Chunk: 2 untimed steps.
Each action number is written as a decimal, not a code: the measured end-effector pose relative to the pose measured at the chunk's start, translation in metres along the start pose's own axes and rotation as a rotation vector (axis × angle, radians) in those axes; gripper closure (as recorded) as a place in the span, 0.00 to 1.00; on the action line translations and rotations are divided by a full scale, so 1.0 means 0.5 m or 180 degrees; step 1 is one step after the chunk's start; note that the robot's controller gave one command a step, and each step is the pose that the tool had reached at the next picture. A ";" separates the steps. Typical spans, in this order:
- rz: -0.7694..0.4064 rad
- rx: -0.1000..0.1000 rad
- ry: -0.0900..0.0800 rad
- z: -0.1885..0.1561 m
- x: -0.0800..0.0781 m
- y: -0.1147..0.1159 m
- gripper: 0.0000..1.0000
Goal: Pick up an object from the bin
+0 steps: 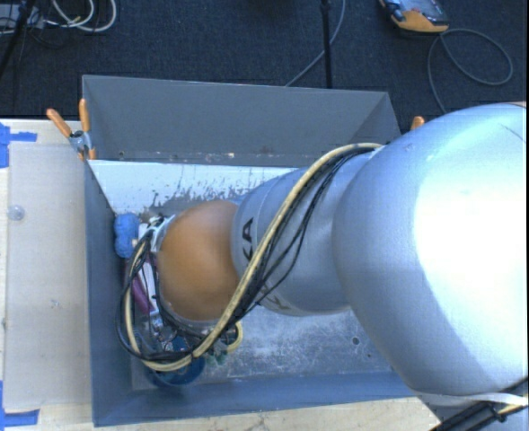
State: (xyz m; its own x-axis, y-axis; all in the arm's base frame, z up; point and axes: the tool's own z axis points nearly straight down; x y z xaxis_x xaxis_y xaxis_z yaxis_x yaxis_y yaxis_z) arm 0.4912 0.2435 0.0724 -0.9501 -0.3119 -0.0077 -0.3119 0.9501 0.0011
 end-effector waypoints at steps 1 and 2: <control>0.0001 0.0000 0.0000 0.000 0.000 0.000 1.00; 0.0002 0.0002 0.0011 -0.007 0.002 0.000 1.00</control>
Offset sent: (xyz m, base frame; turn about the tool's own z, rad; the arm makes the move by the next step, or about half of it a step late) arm 0.0000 0.0002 0.0386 0.0000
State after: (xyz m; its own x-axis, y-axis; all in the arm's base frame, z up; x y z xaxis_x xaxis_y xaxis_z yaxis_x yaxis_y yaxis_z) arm 0.4904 0.2430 0.0759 -0.9503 -0.3113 -0.0043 -0.3113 0.9503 0.0005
